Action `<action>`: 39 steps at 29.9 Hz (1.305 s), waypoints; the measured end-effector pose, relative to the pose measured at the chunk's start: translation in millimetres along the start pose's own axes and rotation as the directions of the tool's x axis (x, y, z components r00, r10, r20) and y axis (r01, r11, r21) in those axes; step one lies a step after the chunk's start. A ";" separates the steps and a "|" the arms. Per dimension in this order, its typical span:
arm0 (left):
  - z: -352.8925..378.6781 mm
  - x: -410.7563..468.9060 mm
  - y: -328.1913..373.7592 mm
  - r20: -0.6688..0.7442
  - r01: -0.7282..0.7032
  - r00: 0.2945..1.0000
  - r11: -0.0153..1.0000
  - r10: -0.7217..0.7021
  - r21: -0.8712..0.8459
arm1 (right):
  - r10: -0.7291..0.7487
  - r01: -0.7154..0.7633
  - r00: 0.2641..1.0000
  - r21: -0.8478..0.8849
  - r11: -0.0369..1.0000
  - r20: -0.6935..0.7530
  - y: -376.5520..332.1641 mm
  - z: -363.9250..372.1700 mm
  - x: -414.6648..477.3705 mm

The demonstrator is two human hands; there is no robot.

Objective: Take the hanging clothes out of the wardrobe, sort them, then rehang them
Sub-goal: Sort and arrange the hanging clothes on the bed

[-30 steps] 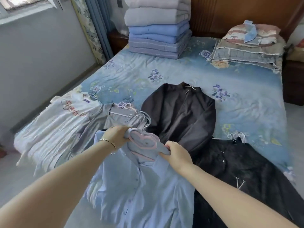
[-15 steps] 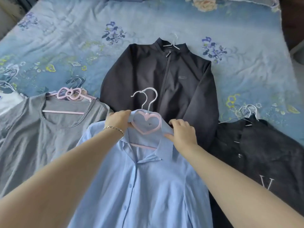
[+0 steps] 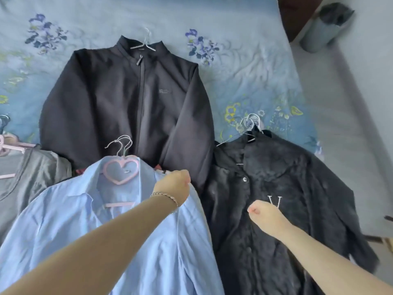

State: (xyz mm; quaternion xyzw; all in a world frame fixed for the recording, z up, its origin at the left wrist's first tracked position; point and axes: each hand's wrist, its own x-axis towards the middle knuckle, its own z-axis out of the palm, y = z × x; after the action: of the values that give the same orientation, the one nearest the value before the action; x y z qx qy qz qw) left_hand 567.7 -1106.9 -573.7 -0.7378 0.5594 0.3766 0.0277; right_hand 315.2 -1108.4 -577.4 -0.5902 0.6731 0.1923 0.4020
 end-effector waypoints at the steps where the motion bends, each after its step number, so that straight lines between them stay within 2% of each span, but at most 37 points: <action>1: 3.1 3.6 17.0 0.019 0.015 1.000 1.000 -0.015 0.013 | 0.013 -0.011 1.000 -0.045 0.999 0.025 13.4 -12.4 1.5; 4: 19.0 16.7 61.2 0.081 0.038 0.996 0.998 -0.042 0.055 | -0.007 0.003 0.999 -0.093 0.996 -0.036 48.3 -48.4 15.8; 6: 30.1 27.5 81.6 0.072 0.077 0.994 0.997 -0.077 0.002 | -0.051 0.038 0.985 -0.076 0.996 -0.168 65.3 -69.9 37.8; 9: 49.0 41.2 100.6 0.017 0.123 0.992 0.987 -0.122 -0.100 | -0.173 0.137 0.915 -0.123 0.983 -0.365 71.6 -100.7 83.4; 11: 58.7 45.0 109.1 -0.035 0.182 0.980 0.960 -0.194 -0.215 | -0.270 0.197 0.866 -0.208 0.958 -0.420 65.6 -116.6 115.4; 13: 64.6 47.0 113.9 -0.080 0.215 0.966 0.936 -0.246 -0.280 | -0.352 0.230 0.854 -0.329 0.916 -0.384 54.7 -125.3 145.6; 14: 67.2 47.8 117.0 -0.093 0.222 0.961 0.930 -0.259 -0.293 | -0.365 0.231 0.869 -0.380 0.896 -0.333 48.7 -128.5 159.2; 17: 75.3 49.4 123.0 -0.119 0.264 0.939 0.899 -0.322 -0.348 | -0.298 0.200 0.937 -0.420 0.885 -0.182 35.8 -130.8 187.0; 19: 80.8 46.4 124.7 -0.123 0.297 0.920 0.868 -0.371 -0.398 | -0.291 0.216 0.939 -0.343 0.914 -0.184 36.7 -130.2 198.6; 22: 88.3 32.7 131.4 -0.115 0.324 0.904 0.834 -0.412 -0.447 | -0.272 0.281 0.948 0.030 0.959 -0.165 45.5 -134.9 204.1; 24: 90.0 22.3 136.6 -0.107 0.320 0.903 0.819 -0.415 -0.476 | -0.233 0.270 0.959 0.268 0.925 -0.162 50.3 -145.8 195.5; 26: 86.9 13.7 142.2 -0.118 0.295 0.907 0.808 -0.405 -0.510 | -0.185 0.267 0.954 0.385 0.883 -0.236 59.2 -159.0 177.6; 28: 77.2 3.5 152.9 -0.184 0.227 0.913 0.827 -0.365 -0.514 | -0.133 0.279 0.926 0.401 0.873 -0.354 73.9 -174.5 153.0; 30: 63.5 -8.5 167.8 -0.326 0.107 0.901 0.874 -0.287 -0.474 | -0.101 0.308 0.877 0.386 0.869 -0.470 91.0 -191.1 121.2; 32: 45.1 -19.4 185.7 -0.488 -0.017 0.847 0.905 -0.212 -0.425 | -0.134 0.387 0.826 0.377 0.841 -0.547 105.1 -204.2 85.4; 34: 23.0 -27.5 207.5 -0.588 -0.075 0.792 0.930 -0.164 -0.361 | -0.170 0.469 0.787 0.397 0.789 -0.593 114.3 -215.0 46.6; 36: -2.6 -36.6 233.1 -0.578 0.017 0.794 0.958 -0.188 -0.287 | -0.211 0.548 0.745 0.400 0.735 -0.633 121.6 -224.5 9.7; 39: -36.0 -57.0 259.6 -0.396 0.269 0.880 0.963 -0.260 -0.033 | -0.255 0.626 0.689 0.379 0.682 -0.679 132.0 -236.8 -36.4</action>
State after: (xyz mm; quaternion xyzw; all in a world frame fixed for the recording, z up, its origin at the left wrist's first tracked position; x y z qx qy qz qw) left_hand 361.6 -1174.3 -415.8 -0.8678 0.4516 0.2054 -0.0268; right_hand 114.7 -1228.5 -435.1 -0.6166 0.6132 -0.3208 0.3755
